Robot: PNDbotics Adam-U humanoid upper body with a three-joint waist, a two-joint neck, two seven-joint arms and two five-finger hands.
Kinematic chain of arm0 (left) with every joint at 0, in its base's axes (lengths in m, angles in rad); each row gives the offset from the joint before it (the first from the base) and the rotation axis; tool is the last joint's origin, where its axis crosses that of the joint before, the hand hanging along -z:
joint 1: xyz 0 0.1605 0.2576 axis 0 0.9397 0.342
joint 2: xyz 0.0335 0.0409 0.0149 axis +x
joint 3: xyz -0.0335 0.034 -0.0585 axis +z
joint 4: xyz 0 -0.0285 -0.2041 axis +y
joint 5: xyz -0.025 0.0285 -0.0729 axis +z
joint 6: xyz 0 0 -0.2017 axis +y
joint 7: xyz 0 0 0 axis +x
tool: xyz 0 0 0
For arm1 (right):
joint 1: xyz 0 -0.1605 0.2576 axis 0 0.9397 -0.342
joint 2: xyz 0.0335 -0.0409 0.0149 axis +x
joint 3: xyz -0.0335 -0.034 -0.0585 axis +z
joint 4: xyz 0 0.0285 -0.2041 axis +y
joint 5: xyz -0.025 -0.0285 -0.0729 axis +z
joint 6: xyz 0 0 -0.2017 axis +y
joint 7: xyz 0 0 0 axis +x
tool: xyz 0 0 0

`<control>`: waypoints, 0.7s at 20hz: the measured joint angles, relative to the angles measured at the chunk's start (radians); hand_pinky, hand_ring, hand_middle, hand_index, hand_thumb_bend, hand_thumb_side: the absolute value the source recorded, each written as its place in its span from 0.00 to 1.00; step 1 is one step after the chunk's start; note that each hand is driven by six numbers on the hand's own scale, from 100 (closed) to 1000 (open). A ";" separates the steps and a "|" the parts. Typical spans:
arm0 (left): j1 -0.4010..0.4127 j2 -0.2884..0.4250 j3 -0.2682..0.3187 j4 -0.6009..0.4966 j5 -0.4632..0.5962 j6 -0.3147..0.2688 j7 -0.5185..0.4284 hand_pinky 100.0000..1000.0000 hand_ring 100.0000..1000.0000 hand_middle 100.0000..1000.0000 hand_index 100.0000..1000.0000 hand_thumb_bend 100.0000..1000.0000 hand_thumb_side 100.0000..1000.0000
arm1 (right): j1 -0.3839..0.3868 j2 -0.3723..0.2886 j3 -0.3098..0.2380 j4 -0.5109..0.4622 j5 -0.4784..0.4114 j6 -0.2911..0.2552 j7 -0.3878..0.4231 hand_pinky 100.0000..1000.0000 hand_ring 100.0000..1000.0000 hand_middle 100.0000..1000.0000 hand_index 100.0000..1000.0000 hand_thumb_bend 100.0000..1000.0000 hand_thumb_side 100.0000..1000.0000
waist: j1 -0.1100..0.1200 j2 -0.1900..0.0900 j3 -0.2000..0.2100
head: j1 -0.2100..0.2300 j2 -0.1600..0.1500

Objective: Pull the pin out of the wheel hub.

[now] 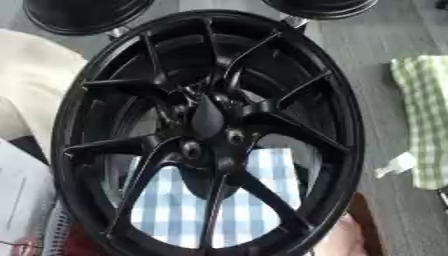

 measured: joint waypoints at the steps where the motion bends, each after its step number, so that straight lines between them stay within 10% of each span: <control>1: 0.000 0.000 0.000 0.000 0.000 0.000 0.000 0.79 0.73 0.57 0.76 0.16 0.66 | 0.000 0.002 -0.001 0.000 -0.001 0.000 -0.005 0.87 0.85 0.80 0.81 0.12 0.00 | -0.001 0.000 0.000 | 0.000 0.000; 3: 0.000 0.000 0.000 0.000 0.000 0.000 0.000 0.79 0.73 0.57 0.76 0.16 0.66 | -0.001 0.005 -0.002 -0.009 -0.012 -0.001 -0.019 0.87 0.84 0.78 0.79 0.06 0.03 | -0.003 0.000 0.001 | 0.000 0.000; 9: -0.001 0.000 0.000 0.000 0.000 0.000 0.000 0.79 0.73 0.57 0.76 0.17 0.66 | -0.023 0.008 0.030 -0.117 -0.138 -0.017 -0.097 0.88 0.80 0.73 0.74 0.01 0.52 | -0.005 0.000 0.011 | -0.003 -0.002; 14: -0.007 0.000 0.000 0.000 0.000 0.000 -0.002 0.79 0.73 0.57 0.76 0.16 0.65 | -0.058 0.005 0.096 -0.267 -0.281 -0.018 -0.177 0.88 0.79 0.71 0.73 0.00 0.53 | -0.005 0.000 0.025 | -0.007 -0.010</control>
